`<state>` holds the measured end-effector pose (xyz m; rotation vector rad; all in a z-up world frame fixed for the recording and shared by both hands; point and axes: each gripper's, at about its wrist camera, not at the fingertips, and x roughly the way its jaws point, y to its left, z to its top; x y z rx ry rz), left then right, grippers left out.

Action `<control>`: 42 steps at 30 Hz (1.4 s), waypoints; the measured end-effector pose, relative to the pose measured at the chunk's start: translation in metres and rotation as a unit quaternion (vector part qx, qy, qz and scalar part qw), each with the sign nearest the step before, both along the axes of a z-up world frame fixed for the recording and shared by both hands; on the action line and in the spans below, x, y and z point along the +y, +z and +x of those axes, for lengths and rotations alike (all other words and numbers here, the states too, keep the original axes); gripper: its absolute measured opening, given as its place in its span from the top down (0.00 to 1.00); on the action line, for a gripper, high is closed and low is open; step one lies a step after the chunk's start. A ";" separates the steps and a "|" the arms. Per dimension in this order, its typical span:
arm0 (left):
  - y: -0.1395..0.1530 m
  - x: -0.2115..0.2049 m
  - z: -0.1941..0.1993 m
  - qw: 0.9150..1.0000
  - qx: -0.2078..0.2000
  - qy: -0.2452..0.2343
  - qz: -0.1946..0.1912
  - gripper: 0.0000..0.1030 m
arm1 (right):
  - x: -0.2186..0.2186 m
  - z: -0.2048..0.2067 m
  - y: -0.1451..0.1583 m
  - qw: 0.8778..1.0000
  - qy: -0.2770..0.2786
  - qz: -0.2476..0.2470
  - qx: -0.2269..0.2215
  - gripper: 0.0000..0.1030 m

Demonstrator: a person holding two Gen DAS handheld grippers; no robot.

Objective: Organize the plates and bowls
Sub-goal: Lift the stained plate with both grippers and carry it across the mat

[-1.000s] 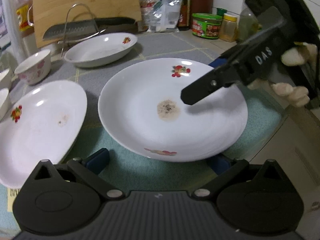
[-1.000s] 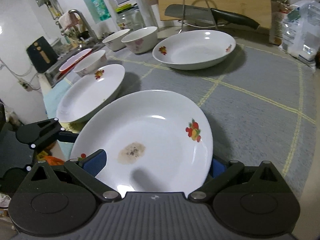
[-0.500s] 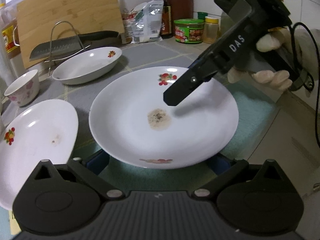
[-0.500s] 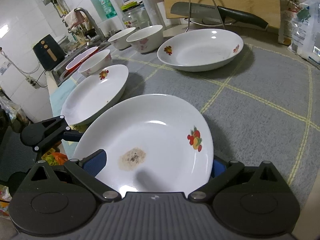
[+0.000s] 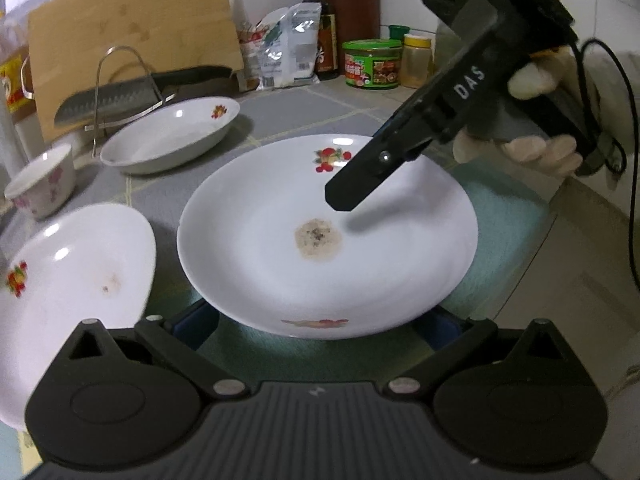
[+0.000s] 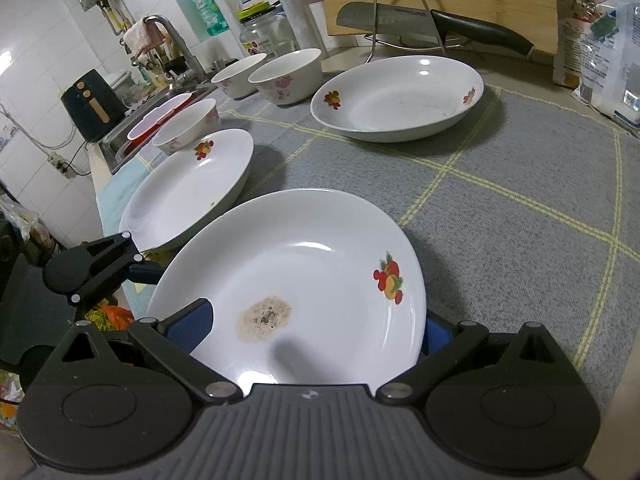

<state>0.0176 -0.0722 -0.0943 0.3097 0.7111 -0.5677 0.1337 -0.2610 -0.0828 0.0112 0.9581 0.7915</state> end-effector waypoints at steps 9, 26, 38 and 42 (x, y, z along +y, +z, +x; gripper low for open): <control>0.002 0.002 0.000 1.000 -0.007 -0.012 0.001 0.01 | 0.000 0.001 0.001 1.000 0.000 0.000 0.001 0.00; 0.012 0.000 0.000 1.000 -0.010 -0.020 -0.002 0.01 | -0.002 -0.003 0.009 1.000 -0.002 -0.013 -0.013 0.00; 0.029 -0.038 0.034 0.999 -0.034 -0.040 -0.013 0.01 | -0.047 0.008 0.033 0.998 -0.036 -0.019 -0.049 0.00; 0.025 -0.059 0.052 0.998 -0.036 -0.042 -0.018 0.01 | -0.068 0.019 0.030 0.997 -0.051 -0.022 -0.051 0.00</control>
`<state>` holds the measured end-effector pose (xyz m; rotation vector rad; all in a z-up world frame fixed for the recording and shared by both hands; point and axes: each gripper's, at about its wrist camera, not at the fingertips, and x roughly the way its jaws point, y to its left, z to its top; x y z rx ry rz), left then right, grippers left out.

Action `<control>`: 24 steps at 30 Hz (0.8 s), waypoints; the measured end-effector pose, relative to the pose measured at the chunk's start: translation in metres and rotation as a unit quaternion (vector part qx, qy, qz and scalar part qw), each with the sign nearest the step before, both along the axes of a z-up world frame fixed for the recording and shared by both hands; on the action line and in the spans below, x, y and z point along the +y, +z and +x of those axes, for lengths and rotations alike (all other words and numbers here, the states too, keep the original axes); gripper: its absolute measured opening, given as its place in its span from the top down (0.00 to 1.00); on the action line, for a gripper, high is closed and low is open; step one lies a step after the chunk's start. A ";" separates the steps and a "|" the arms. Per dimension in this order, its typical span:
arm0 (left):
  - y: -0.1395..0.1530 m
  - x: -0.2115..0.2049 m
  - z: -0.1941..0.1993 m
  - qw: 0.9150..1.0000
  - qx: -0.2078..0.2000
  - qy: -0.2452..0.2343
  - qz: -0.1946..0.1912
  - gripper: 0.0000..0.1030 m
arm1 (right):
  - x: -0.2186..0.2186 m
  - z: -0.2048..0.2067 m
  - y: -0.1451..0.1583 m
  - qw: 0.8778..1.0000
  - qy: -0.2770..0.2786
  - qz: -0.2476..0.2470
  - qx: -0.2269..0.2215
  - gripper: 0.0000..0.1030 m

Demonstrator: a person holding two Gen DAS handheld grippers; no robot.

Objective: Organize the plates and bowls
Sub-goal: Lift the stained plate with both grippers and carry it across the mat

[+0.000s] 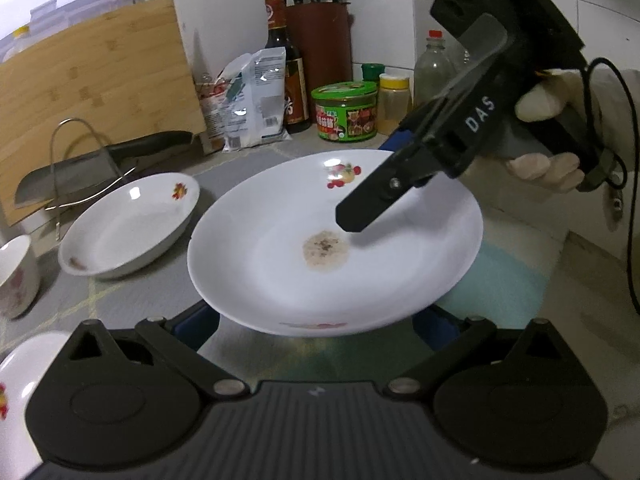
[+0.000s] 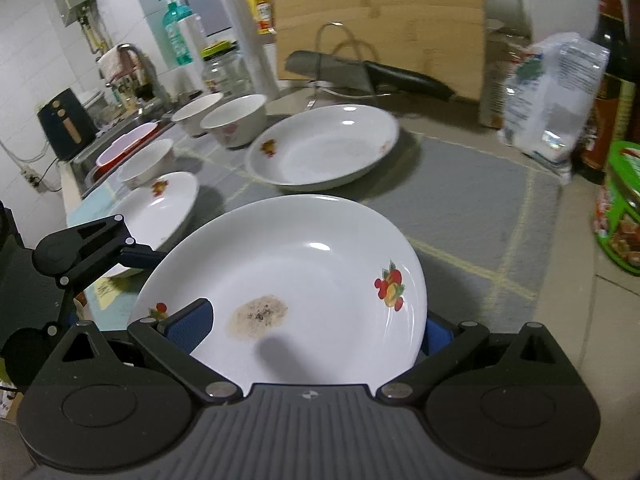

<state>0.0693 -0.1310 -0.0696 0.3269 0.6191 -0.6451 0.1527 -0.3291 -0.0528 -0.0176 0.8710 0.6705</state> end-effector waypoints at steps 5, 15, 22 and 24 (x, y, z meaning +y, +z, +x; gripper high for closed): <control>-0.008 -0.023 0.022 1.000 -0.005 0.002 0.003 0.01 | -0.021 0.017 -0.008 1.000 -0.020 0.005 0.001 0.00; -0.024 -0.051 0.061 1.000 -0.008 0.011 0.013 0.01 | -0.044 0.052 -0.019 0.999 -0.050 0.009 -0.006 0.00; -0.030 -0.055 0.073 1.000 -0.007 0.016 0.022 0.01 | -0.047 0.059 -0.026 0.998 -0.055 0.006 -0.006 0.00; -0.031 -0.057 0.074 1.000 -0.001 0.012 0.025 0.01 | -0.048 0.060 -0.028 0.998 -0.060 0.010 -0.003 0.00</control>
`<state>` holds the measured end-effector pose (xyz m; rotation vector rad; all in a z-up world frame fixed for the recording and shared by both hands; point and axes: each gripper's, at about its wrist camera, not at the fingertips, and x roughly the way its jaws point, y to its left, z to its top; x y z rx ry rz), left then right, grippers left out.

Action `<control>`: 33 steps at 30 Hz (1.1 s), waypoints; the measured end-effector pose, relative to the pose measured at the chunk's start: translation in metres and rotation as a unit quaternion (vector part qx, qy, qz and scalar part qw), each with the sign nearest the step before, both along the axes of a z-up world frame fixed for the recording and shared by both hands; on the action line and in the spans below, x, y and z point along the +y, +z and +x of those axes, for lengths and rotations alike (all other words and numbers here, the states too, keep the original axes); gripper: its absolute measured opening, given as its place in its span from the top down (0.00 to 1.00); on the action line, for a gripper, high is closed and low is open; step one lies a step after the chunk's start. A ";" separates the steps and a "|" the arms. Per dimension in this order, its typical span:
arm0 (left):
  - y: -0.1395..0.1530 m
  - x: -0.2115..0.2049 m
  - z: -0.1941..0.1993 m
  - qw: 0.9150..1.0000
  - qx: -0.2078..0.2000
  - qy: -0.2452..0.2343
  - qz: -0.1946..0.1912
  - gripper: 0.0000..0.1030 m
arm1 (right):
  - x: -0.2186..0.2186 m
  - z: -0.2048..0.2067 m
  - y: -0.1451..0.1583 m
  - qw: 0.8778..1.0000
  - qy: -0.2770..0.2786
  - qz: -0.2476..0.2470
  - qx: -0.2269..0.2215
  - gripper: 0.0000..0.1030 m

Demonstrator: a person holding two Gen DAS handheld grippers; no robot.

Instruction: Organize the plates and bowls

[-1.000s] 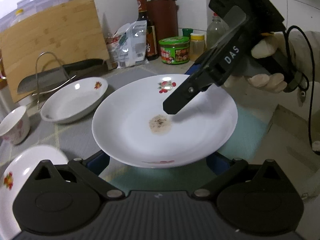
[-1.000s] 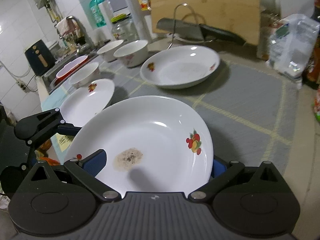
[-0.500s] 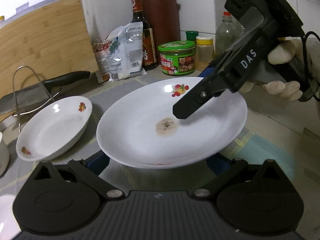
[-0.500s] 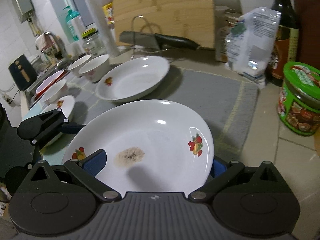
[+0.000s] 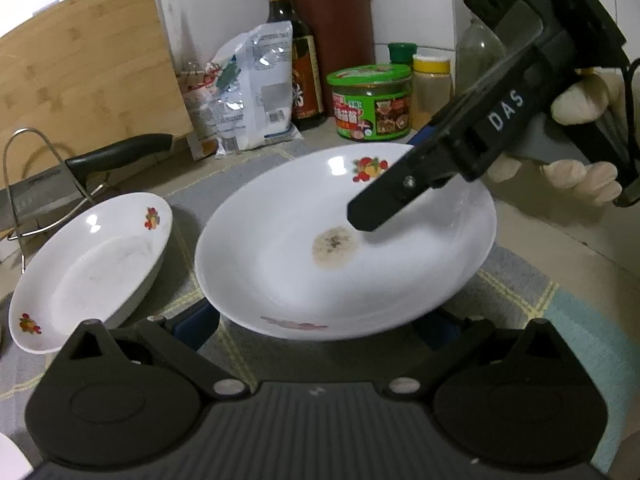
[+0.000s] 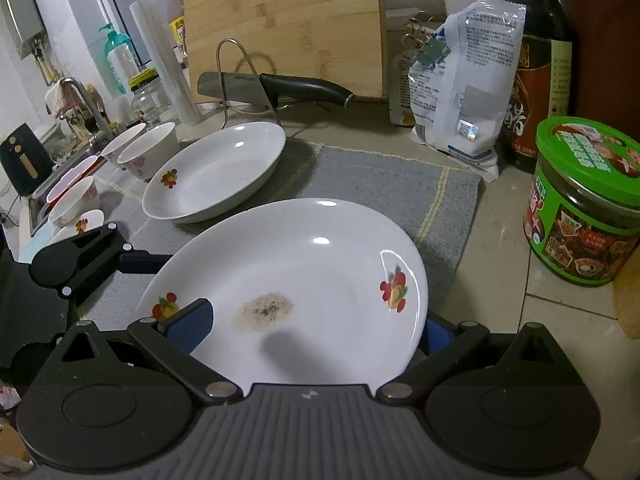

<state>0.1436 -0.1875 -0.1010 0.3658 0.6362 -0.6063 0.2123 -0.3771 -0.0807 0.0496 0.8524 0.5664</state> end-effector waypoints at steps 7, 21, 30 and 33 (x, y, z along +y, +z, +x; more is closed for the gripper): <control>0.001 0.001 -0.006 1.000 0.009 -0.012 -0.005 0.01 | -0.001 -0.001 -0.002 1.000 -0.020 0.003 0.012 0.00; 0.053 0.047 -0.052 0.998 0.016 0.036 -0.055 0.01 | 0.026 -0.053 0.053 0.997 -0.048 -0.048 -0.049 0.00; 0.072 0.101 -0.093 0.995 0.008 0.078 -0.053 0.01 | 0.095 -0.092 0.070 0.996 -0.040 -0.034 -0.077 0.00; 0.071 0.123 -0.107 0.994 0.006 0.098 -0.050 0.01 | 0.116 -0.097 0.068 0.997 -0.036 -0.019 -0.071 0.00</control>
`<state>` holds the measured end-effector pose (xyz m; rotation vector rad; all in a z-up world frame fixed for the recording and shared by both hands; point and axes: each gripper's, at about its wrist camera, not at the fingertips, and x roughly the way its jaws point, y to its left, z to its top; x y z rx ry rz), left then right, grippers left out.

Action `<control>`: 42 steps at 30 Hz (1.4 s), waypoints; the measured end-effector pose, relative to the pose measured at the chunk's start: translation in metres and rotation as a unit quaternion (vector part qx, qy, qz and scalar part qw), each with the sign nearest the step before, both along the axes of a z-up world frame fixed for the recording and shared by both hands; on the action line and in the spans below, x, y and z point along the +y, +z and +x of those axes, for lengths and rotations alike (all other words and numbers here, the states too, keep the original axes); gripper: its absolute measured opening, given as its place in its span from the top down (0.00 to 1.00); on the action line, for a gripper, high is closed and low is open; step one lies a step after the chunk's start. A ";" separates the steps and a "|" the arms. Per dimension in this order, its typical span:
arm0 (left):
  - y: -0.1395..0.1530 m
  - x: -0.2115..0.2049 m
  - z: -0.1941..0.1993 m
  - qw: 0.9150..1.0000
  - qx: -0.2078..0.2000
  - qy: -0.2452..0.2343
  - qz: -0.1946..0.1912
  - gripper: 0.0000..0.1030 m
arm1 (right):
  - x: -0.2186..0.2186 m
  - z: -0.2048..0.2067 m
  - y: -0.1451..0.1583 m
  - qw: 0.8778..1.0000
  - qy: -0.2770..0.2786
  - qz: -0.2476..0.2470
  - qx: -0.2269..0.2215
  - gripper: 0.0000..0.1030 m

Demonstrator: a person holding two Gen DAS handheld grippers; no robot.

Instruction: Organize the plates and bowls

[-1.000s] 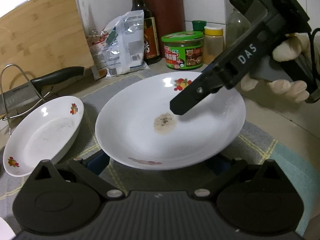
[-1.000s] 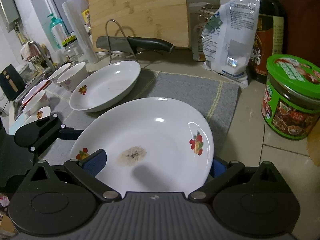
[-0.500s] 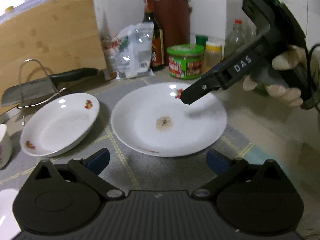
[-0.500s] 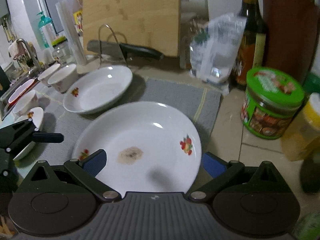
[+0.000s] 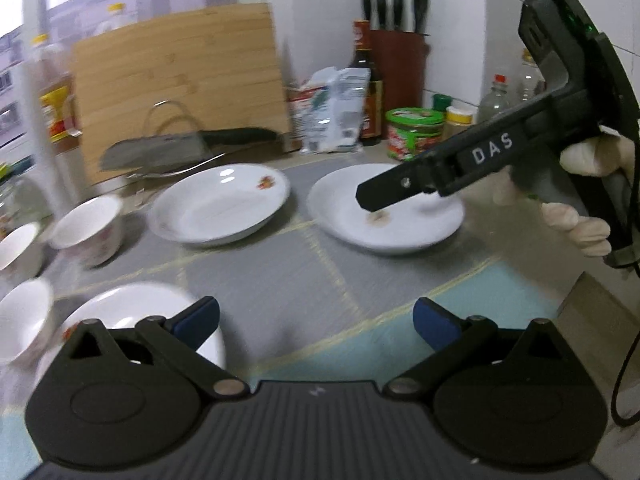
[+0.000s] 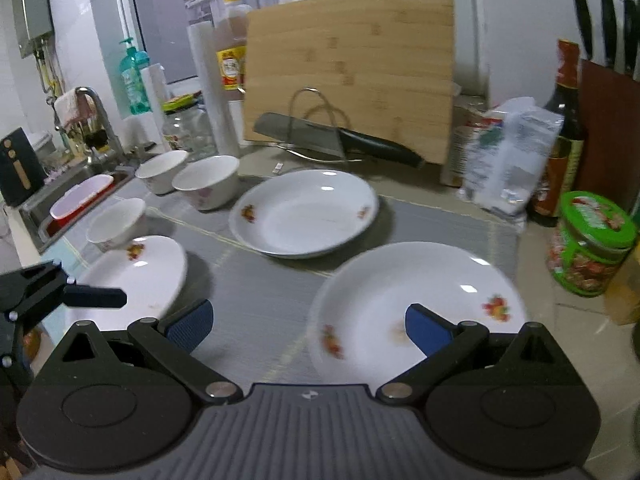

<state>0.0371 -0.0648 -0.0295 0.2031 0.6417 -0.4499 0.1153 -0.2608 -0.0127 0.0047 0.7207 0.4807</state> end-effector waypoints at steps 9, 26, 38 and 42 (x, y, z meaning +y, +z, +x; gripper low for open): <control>-0.012 0.084 -0.026 0.998 0.016 0.059 0.007 0.01 | 0.074 -0.010 -0.011 1.000 0.016 -0.008 0.019 0.00; -0.065 0.186 0.008 0.998 0.060 -0.025 0.022 0.01 | 0.145 -0.003 -0.045 0.996 0.016 0.009 0.088 0.00; -0.072 0.196 0.033 0.993 0.036 -0.109 -0.001 0.00 | 0.161 0.009 -0.053 0.995 0.024 0.001 0.097 0.00; -0.074 0.199 0.031 0.992 0.028 -0.123 -0.006 0.00 | 0.165 0.018 -0.054 0.994 0.036 0.004 0.098 0.00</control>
